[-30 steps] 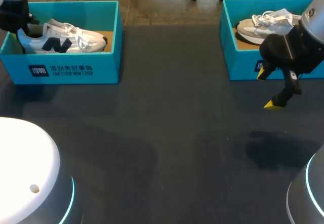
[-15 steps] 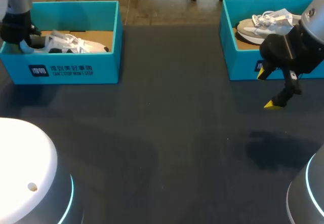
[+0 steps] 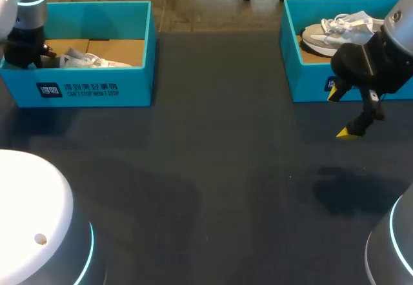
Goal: Take the shoe out of the shoebox, open the shoe tongue, remove and reinsert the insole, then place the shoe into the shoebox
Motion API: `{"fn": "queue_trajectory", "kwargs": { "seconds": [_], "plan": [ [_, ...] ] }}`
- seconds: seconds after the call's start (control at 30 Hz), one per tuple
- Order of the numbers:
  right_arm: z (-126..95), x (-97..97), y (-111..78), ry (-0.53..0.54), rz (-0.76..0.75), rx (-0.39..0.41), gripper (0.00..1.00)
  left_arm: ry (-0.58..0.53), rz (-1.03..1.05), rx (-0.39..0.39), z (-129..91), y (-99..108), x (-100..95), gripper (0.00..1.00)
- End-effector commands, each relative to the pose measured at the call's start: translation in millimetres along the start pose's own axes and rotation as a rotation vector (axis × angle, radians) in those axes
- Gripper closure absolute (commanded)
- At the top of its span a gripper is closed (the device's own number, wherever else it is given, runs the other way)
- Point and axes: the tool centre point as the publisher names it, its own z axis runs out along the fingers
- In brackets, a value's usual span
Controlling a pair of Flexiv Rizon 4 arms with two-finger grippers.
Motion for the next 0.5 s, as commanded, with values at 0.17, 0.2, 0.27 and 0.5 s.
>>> {"fn": "queue_trajectory", "kwargs": {
  "seconds": [0.17,0.2,0.27,0.5],
  "plan": [
    [1.5,-1.7,1.2,0.002,0.001,0.004,0.0,0.003,0.012,0.044,12.9,12.7,-2.4,1.0],
    [1.5,-1.7,1.2,0.002,0.001,0.004,0.0,0.001,0.019,0.048,13.5,12.2,-2.1,1.0],
    [1.5,-1.7,1.2,0.002,0.001,0.004,0.0,-0.001,0.028,0.047,13.5,10.1,-1.4,0.74],
    [1.5,-1.7,1.2,0.002,0.001,0.004,0.0,-0.021,0.078,0.042,10.5,7.3,0.2,0.17]
  ]
}}
